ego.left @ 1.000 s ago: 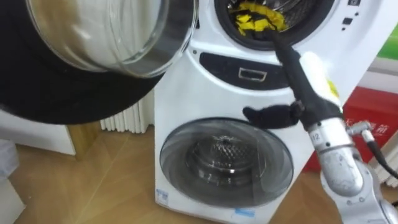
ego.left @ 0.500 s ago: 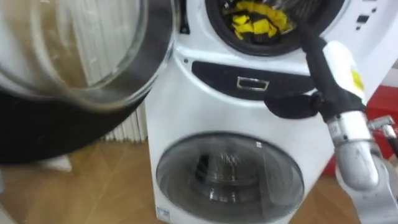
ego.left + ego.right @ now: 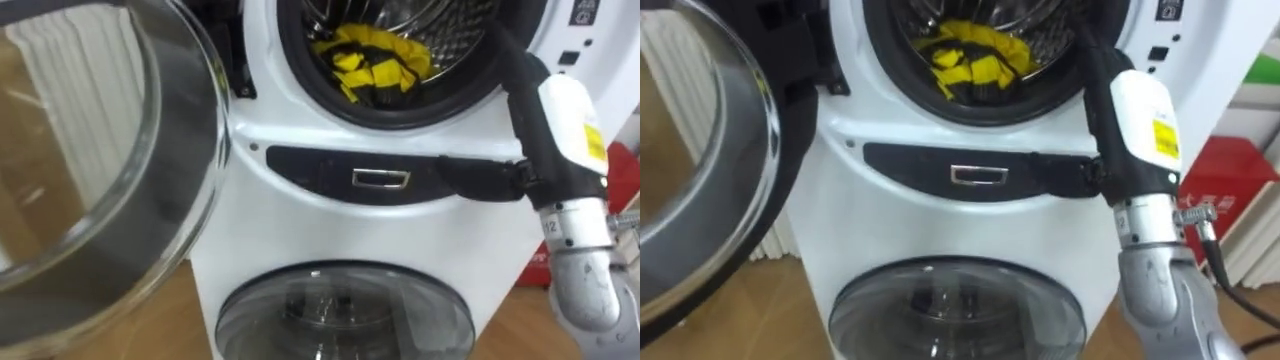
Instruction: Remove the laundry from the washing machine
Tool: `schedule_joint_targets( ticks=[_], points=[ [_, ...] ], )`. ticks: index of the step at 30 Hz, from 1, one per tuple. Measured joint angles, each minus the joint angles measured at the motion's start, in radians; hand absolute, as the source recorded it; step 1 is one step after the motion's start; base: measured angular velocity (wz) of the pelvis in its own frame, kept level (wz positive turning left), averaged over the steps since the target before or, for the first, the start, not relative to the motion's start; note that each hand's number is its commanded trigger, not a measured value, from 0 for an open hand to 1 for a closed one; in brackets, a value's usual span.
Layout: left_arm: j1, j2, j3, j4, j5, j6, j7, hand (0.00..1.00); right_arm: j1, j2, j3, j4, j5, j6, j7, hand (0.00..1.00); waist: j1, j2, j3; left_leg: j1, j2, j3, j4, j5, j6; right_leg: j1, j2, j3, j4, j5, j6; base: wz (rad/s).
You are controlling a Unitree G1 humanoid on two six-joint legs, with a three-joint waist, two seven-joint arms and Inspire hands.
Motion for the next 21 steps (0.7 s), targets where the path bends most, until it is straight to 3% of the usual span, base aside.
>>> schedule_joint_targets(
  ticks=[1,2,4,9,12,17,21],
  points=[
    [0.008,-0.001,-0.001,0.000,0.002,0.000,0.000,0.00,0.000,0.000,-0.001,-0.001,0.000,0.001,-0.007,0.00,0.000,0.000,-0.0038,0.006,0.006,-0.009,-0.003,-0.003,-0.005,0.015,0.008,-0.010,-0.023,0.005,-0.005,0.13],
    [0.027,0.001,0.000,0.002,0.006,0.002,0.001,0.00,-0.001,-0.001,-0.012,-0.008,0.001,-0.002,-0.017,0.00,0.002,0.013,-0.0044,0.013,0.020,-0.014,-0.015,0.000,-0.015,0.036,0.022,-0.020,-0.064,0.021,-0.021,0.00],
    [0.078,0.007,0.003,0.001,0.023,0.007,0.008,0.00,-0.009,-0.007,-0.027,-0.042,0.006,0.010,-0.012,0.00,0.014,0.010,-0.0075,0.016,0.041,-0.013,-0.042,0.009,-0.030,0.052,0.042,-0.033,-0.121,0.055,-0.034,-0.06],
    [0.155,-0.001,0.001,0.030,0.033,0.032,-0.004,0.00,-0.026,-0.010,-0.069,-0.065,0.050,0.021,0.027,0.00,0.009,0.005,-0.0068,0.011,0.055,-0.049,-0.045,0.014,-0.048,0.084,0.055,-0.077,-0.177,0.071,-0.053,0.20],
    [0.157,-0.001,0.001,0.024,0.035,0.047,-0.022,0.00,-0.026,-0.012,-0.076,-0.085,0.070,0.031,0.065,0.00,0.011,0.004,-0.0054,0.000,0.066,-0.061,-0.046,0.020,-0.058,0.083,0.062,-0.086,-0.192,0.077,-0.063,0.16],
    [0.120,0.001,-0.009,-0.008,0.063,0.047,-0.028,0.00,-0.027,-0.012,-0.065,-0.176,0.082,0.105,0.182,0.00,0.009,-0.004,-0.0093,-0.009,0.071,-0.062,-0.057,0.025,-0.074,0.073,0.068,-0.096,-0.196,0.083,-0.077,0.00],
    [0.100,0.014,-0.035,-0.025,0.058,0.045,-0.028,0.00,-0.027,-0.028,-0.049,-0.231,0.086,0.156,0.246,0.00,0.008,-0.028,-0.0131,-0.007,0.082,-0.061,-0.073,0.036,-0.082,0.067,0.076,-0.097,-0.198,0.083,-0.089,-0.04]
  ],
)
